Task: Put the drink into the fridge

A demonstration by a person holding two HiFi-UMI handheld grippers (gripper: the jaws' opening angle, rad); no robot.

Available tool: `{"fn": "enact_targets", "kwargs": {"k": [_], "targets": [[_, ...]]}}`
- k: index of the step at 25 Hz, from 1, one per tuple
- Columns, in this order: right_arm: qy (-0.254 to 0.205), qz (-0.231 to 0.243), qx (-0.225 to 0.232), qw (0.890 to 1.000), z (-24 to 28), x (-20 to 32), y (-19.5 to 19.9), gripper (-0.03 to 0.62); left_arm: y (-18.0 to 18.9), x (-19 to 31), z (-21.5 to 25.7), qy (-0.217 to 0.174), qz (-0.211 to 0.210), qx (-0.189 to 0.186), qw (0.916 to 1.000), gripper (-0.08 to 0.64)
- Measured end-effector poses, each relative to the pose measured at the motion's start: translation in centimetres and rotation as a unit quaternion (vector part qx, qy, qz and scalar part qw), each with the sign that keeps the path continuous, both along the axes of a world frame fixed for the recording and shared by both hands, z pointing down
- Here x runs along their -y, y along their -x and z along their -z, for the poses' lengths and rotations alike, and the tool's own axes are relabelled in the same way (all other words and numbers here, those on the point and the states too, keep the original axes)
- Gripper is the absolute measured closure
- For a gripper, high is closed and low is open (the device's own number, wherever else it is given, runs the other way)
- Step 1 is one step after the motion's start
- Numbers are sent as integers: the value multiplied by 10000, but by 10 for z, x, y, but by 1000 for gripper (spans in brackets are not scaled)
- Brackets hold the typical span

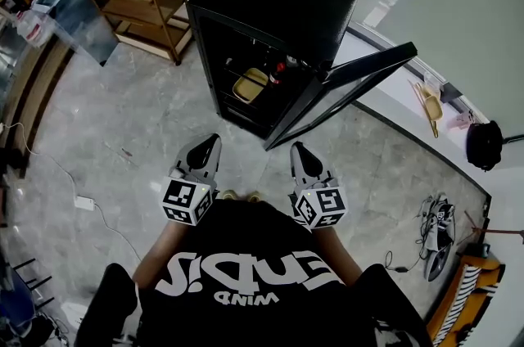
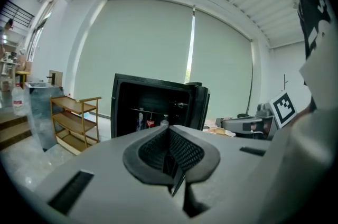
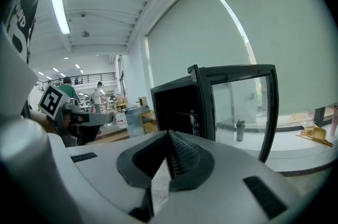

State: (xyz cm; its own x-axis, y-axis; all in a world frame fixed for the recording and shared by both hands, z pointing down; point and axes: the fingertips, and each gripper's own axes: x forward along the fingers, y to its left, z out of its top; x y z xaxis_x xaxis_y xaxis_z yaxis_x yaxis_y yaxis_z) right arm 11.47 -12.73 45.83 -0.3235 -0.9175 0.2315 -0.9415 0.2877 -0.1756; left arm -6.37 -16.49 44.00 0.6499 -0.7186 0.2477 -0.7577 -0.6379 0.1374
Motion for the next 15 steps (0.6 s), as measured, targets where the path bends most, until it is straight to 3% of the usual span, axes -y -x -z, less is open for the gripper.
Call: {"fn": "enact_targets", "kwargs": {"k": [15], "targets": [[-107, -185, -210, 9996, 0, -2, -8, 569, 5, -3, -3, -1, 109, -78, 9999, 551]]}}
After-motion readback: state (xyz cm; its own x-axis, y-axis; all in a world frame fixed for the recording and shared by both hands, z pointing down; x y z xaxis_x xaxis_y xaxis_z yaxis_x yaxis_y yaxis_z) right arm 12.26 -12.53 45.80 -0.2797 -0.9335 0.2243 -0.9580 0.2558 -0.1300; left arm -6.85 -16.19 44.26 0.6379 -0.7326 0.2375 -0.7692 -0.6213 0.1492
